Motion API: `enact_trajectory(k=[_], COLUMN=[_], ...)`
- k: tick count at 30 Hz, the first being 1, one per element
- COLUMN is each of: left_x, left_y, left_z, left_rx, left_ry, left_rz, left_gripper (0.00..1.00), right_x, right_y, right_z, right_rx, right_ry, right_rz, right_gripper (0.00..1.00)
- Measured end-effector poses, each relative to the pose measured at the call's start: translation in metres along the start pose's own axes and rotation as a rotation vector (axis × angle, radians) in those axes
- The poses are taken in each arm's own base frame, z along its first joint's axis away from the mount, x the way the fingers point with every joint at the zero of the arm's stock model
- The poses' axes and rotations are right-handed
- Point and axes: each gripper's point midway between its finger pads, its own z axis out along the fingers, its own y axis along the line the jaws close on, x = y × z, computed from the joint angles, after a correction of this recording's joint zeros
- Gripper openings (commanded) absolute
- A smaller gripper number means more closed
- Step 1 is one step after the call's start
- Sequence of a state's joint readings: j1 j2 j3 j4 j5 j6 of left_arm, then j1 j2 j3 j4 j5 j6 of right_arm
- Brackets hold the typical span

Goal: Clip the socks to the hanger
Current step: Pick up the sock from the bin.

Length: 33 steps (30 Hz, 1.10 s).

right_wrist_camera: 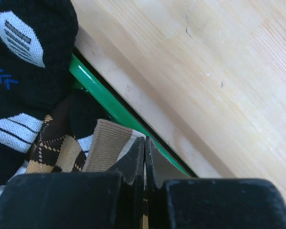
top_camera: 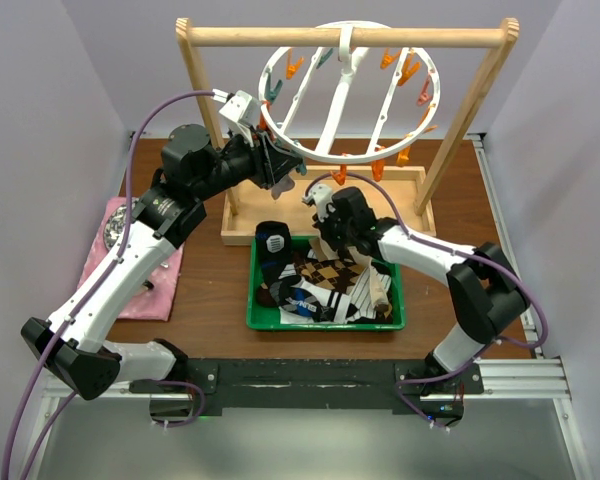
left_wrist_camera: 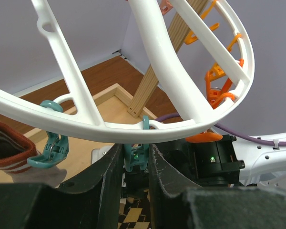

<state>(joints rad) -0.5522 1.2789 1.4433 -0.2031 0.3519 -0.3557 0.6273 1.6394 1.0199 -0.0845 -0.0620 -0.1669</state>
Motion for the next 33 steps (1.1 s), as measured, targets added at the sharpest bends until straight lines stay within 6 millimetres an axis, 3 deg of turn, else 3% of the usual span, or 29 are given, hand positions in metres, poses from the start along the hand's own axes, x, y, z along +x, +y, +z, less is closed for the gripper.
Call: enact_trajectory(k=[3, 5, 10, 13, 15, 17, 22, 26, 33], left_x=[0.000, 0.000, 0.000, 0.000, 0.000, 0.000, 0.000, 0.000, 0.000], left_y=[0.000, 0.000, 0.000, 0.000, -0.001, -0.001, -0.001, -0.001, -0.001], left_z=[0.000, 0.000, 0.000, 0.000, 0.000, 0.000, 0.000, 0.000, 0.000], left_rx=[0.000, 0.000, 0.001, 0.002, 0.003, 0.003, 0.003, 0.003, 0.003], left_ry=[0.000, 0.000, 0.000, 0.000, 0.001, 0.001, 0.001, 0.001, 0.001], left_rz=[0.000, 0.000, 0.000, 0.000, 0.000, 0.000, 0.000, 0.000, 0.000], left_gripper=[0.00, 0.00, 0.00, 0.00, 0.00, 0.00, 0.00, 0.00, 0.00], right_x=[0.000, -0.001, -0.035, -0.060, -0.068, -0.066, -0.038, -0.016, -0.017], right_y=[-0.003, -0.006, -0.009, 0.007, 0.029, 0.053, 0.110, 0.132, 0.177], right_z=[-0.006, -0.021, -0.087, -0.126, -0.138, -0.140, -0.121, -0.106, -0.116], right_rx=[0.024, 0.053, 0.125, 0.125, 0.079, 0.026, -0.069, -0.089, -0.180], right_ry=[-0.016, -0.053, -0.267, -0.402, -0.438, -0.432, -0.312, -0.219, -0.204], right_rz=[0.006, 0.019, 0.059, 0.067, 0.052, 0.037, -0.036, -0.093, -0.180], right_gripper=[0.00, 0.00, 0.00, 0.00, 0.00, 0.00, 0.00, 0.00, 0.00])
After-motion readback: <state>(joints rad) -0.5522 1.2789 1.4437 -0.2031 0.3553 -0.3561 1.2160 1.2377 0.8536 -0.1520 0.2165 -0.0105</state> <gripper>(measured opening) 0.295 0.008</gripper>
